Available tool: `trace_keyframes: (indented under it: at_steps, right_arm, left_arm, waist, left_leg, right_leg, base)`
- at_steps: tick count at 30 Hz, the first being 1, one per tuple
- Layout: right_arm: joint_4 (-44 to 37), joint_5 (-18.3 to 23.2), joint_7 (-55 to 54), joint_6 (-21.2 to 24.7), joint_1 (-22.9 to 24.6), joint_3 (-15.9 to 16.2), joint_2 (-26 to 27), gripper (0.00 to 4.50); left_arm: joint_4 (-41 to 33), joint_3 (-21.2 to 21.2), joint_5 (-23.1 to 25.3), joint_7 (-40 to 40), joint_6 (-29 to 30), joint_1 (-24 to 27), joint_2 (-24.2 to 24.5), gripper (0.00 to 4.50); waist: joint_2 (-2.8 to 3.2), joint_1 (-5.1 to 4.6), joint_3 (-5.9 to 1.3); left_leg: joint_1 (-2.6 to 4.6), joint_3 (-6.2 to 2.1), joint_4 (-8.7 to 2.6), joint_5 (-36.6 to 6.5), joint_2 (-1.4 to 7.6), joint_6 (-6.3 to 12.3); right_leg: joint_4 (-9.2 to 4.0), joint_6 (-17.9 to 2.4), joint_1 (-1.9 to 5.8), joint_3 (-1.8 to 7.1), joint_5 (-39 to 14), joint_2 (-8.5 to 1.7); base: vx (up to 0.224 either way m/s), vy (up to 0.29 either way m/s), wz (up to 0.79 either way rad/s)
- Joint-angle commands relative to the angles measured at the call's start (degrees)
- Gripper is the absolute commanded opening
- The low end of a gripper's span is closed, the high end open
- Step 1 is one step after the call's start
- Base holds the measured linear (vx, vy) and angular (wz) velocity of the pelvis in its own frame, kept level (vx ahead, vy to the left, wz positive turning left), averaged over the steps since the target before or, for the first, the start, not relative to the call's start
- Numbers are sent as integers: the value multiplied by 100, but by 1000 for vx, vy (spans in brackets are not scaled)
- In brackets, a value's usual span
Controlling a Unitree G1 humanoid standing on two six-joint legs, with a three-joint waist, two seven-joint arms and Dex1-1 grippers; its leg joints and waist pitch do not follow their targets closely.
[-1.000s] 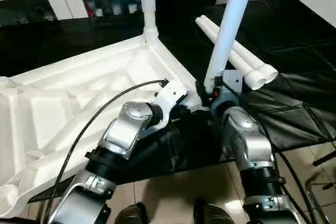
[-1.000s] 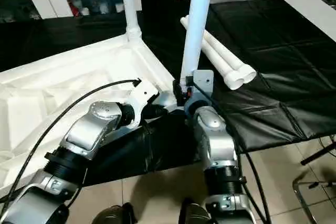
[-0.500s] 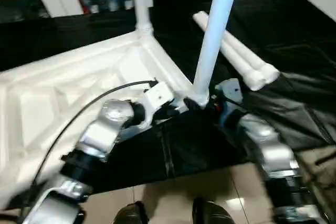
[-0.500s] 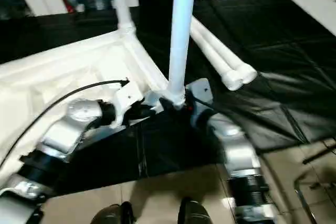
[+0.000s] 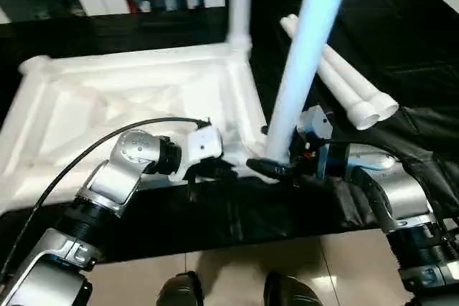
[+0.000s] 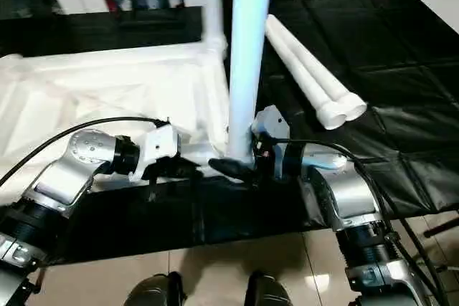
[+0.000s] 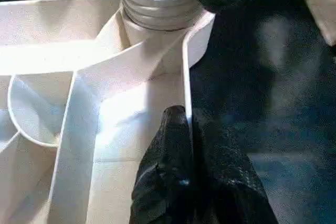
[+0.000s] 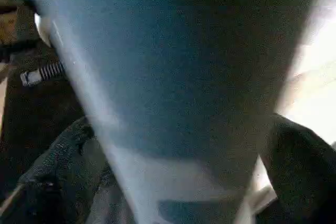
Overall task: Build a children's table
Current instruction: Rotate leg to tighten
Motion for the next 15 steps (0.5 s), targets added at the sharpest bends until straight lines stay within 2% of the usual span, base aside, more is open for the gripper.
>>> trace_keyframes:
  at_steps: [1, 3, 5, 6, 8, 9, 11, 15]
  right_arm:
    - [114, 39, 192, -105, -126, 126, -15, 446]
    - [145, 132, 364, -20, -146, 177, -9, 430]
    - [158, 188, 466, 59, -155, 212, -16, 430]
    - [148, 218, 529, 117, -152, 244, -23, 409]
    - [143, 274, 598, 230, -142, 264, -15, 402]
    - [167, 275, 636, 231, -145, 270, -11, 393]
    - [213, 285, 684, 249, -151, 272, -6, 365]
    - [238, 301, 763, 270, -114, 293, -42, 332]
  left_arm:
    - [98, -293, 123, -297, -154, -55, 21, 0]
    - [164, -296, 124, -343, -218, -92, 32, 0]
    - [212, -300, 127, -369, -268, -118, 37, 0]
    - [235, -298, 124, -386, -294, -128, 42, 0]
    - [264, -292, 115, -400, -324, -135, 49, 0]
    - [285, -287, 112, -404, -344, -140, 45, 0]
    - [320, -285, 108, -405, -372, -148, 42, 0]
    - [312, -292, 111, -402, -379, -114, 39, 0]
  waist:
    - [-79, -3, -511]
    - [-110, 10, -514]
    - [-100, 26, -526]
    - [-110, 36, -533]
    - [-119, 38, -543]
    - [-107, 47, -547]
    - [-120, 48, -554]
    - [-102, 64, -556]
  left_leg:
    - [85, -40, -342, -1106, 253, 507]
    - [72, -46, -343, -1062, 257, 494]
    - [73, -48, -338, -1014, 261, 493]
    - [64, -45, -331, -964, 254, 510]
    - [53, -43, -324, -879, 251, 541]
    - [50, -45, -319, -837, 251, 551]
    - [46, -39, -312, -794, 245, 557]
    - [46, -37, -303, -770, 247, 600]
  right_leg:
    - [-368, -1140, 412, 317, -1786, -355]
    - [-368, -1073, 424, 320, -1861, -362]
    - [-364, -1047, 416, 318, -1890, -363]
    - [-359, -1056, 422, 317, -1828, -357]
    - [-341, -1081, 424, 315, -1696, -350]
    - [-334, -1092, 423, 316, -1664, -358]
    - [-326, -1109, 426, 317, -1592, -356]
    - [-309, -1180, 421, 312, -1447, -347]
  base:
    - [0, 0, 0]
    - [0, 0, 0]
    - [0, 0, 0]
    - [0, 0, 0]
    - [0, 0, 0]
    - [0, 0, 0]
    - [0, 0, 0]
    - [0, 0, 0]
